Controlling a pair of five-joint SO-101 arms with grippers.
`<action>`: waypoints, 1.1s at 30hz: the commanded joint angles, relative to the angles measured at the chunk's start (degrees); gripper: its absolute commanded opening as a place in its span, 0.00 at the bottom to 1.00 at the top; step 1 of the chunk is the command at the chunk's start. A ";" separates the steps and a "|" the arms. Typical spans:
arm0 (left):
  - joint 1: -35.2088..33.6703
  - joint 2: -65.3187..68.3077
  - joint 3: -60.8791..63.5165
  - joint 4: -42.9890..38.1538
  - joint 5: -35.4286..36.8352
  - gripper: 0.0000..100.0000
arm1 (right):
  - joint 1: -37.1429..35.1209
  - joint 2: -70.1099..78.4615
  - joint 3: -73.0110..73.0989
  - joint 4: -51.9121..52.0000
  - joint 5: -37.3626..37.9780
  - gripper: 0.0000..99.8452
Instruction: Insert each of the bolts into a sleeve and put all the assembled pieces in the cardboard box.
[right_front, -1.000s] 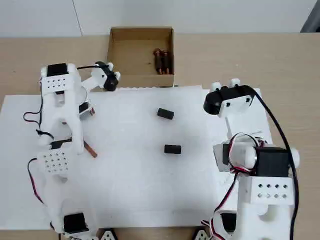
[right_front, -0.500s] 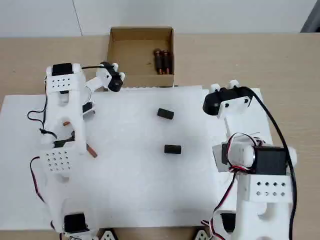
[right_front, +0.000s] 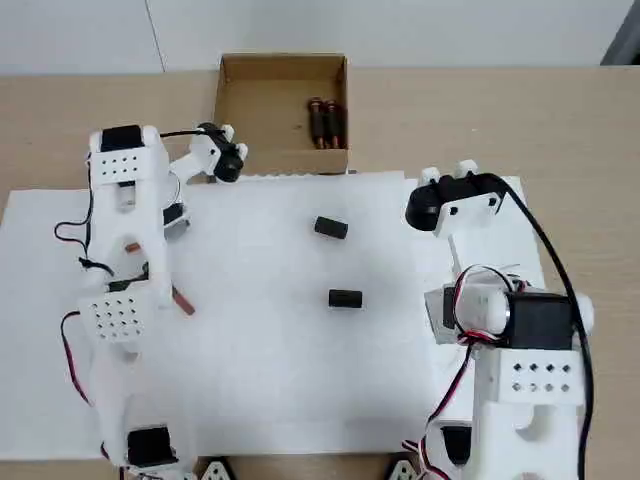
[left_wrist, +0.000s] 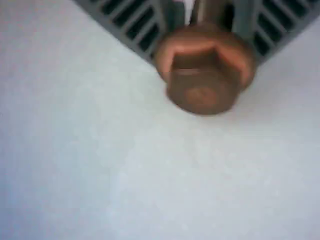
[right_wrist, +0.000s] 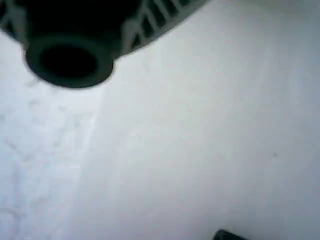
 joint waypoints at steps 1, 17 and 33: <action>-1.32 -0.09 -2.51 1.14 0.18 0.04 | 0.40 -0.57 -0.44 -1.01 0.35 0.00; -2.20 0.53 3.21 1.05 -1.32 0.04 | 0.40 -0.57 -0.44 -1.01 0.26 0.00; -4.31 -0.09 3.82 1.05 -1.32 0.09 | 0.40 -0.66 -0.53 -1.10 0.18 0.00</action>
